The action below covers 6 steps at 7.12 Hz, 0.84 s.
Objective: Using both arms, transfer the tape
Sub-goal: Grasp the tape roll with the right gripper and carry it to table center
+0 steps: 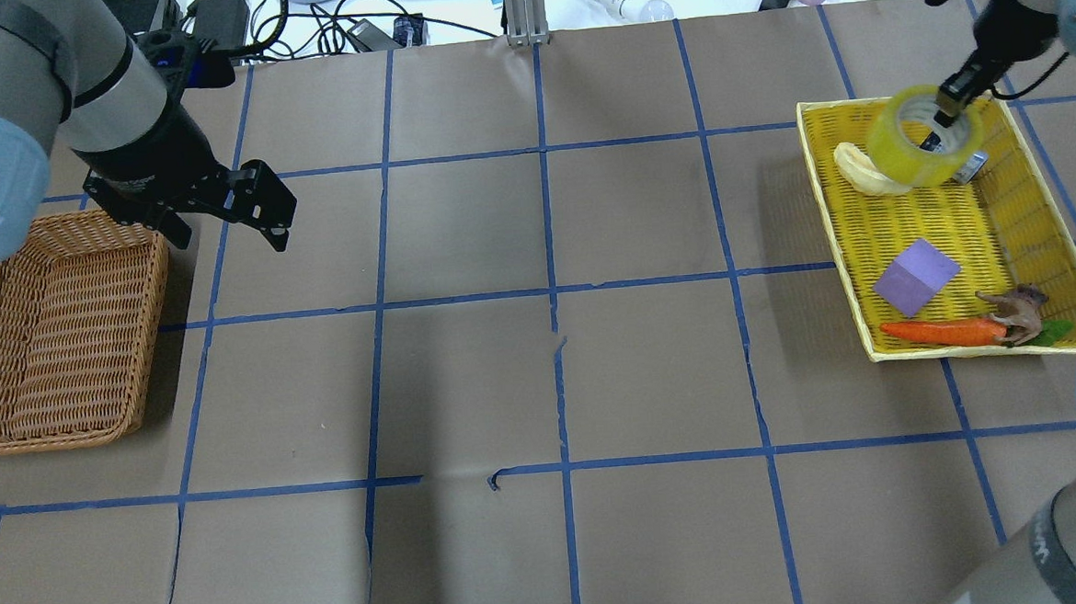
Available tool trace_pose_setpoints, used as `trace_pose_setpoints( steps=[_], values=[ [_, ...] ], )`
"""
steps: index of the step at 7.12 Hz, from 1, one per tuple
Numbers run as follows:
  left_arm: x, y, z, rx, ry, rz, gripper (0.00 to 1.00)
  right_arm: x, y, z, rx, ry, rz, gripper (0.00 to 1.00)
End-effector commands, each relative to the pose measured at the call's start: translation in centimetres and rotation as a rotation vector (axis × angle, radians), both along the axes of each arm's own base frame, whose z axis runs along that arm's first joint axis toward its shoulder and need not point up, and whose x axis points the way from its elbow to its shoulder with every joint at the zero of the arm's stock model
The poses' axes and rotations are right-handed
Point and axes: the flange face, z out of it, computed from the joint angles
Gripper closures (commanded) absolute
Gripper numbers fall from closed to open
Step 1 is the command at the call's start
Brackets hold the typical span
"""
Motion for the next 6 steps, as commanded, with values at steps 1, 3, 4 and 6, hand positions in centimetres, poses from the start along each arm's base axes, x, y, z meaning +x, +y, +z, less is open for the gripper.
trace_pose_setpoints(
  steps=[1,3,4,6],
  values=[
    [0.2,0.0,0.1,-0.002,-0.014,-0.001,0.0,15.1,-1.1,-2.0,0.03,-0.015,-0.156,1.0],
    [0.6,-0.4,0.2,-0.024,-0.016,0.005,0.0,31.1,1.1,-5.7,0.054,-0.054,-0.244,1.0],
    [1.2,-0.5,0.3,-0.026,-0.014,0.017,0.0,35.0,2.4,-6.9,0.066,-0.048,-0.272,1.0],
    [1.3,-0.5,0.3,-0.026,-0.014,0.02,0.0,37.5,1.8,-9.6,0.035,-0.066,-0.3,1.0]
  ],
)
